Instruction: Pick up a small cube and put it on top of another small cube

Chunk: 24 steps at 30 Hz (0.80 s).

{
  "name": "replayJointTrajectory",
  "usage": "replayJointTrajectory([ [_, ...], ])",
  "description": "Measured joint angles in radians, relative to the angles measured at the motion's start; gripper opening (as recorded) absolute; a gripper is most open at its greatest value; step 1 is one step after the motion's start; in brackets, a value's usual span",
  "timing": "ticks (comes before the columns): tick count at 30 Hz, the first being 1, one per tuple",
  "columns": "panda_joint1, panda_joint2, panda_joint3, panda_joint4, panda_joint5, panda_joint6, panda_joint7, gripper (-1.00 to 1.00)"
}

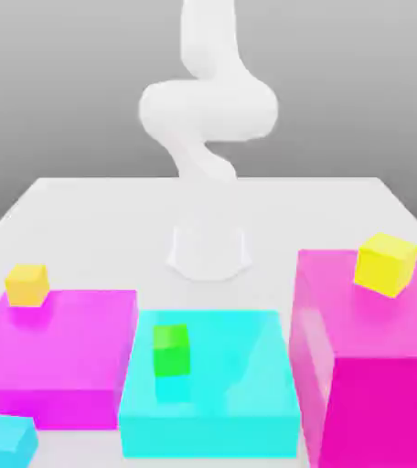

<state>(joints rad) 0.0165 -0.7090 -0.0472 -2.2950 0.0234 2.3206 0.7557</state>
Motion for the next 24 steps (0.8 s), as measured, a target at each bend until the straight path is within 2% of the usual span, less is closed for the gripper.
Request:
replayJointTrajectory([
  [14, 0.043, 0.513, -0.233, 0.028, 0.183, 0.115, -0.287, 0.00],
  [24, -0.044, 0.870, -0.282, 0.047, 0.287, 0.200, -0.472, 0.00],
])
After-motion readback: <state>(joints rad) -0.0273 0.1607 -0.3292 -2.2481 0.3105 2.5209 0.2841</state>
